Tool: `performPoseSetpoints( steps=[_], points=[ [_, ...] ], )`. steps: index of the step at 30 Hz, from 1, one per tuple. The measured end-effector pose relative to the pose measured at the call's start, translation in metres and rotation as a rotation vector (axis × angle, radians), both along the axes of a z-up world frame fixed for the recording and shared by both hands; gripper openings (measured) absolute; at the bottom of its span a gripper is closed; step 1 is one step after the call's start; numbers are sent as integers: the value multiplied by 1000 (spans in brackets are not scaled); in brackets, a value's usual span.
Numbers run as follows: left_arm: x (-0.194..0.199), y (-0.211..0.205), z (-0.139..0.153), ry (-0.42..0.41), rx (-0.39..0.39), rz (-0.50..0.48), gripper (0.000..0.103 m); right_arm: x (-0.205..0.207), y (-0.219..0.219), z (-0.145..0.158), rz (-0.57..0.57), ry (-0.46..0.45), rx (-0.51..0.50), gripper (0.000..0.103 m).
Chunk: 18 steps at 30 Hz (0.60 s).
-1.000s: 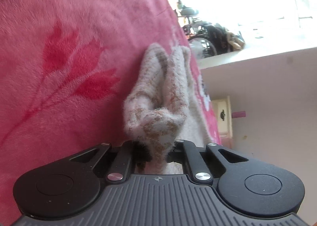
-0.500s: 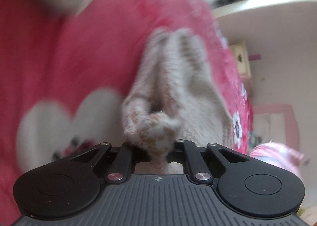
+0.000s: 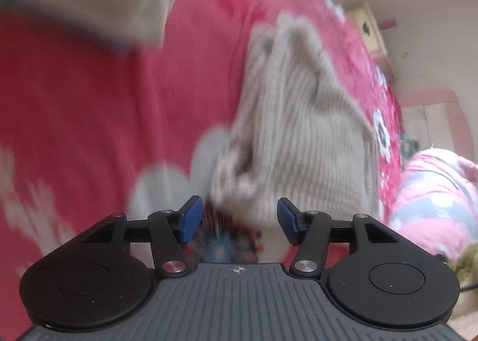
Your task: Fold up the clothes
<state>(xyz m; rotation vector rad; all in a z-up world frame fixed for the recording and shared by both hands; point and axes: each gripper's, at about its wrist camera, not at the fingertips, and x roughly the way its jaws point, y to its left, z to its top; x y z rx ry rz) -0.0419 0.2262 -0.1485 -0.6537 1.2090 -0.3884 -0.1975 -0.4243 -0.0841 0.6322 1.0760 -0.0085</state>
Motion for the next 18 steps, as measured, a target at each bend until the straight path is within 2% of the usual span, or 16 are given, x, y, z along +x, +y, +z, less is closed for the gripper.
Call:
performPoseSetpoints(
  steps=[4, 8, 11, 15, 18],
  points=[
    [44, -25, 8, -164, 20, 22, 55, 54, 5, 23, 76, -166, -58, 55],
    [93, -67, 9, -285, 74, -12, 55, 127, 5, 16, 139, -259, -148, 55],
    [106, -84, 12, -346, 150, -67, 55, 172, -1, 4, 168, -264, -193, 57],
    [114, -90, 11, -360, 139, -98, 55, 206, -5, -19, 197, -198, -184, 60],
    [124, -99, 6, -372, 155, -123, 55, 216, -2, -31, 211, -194, -159, 60]
  ],
)
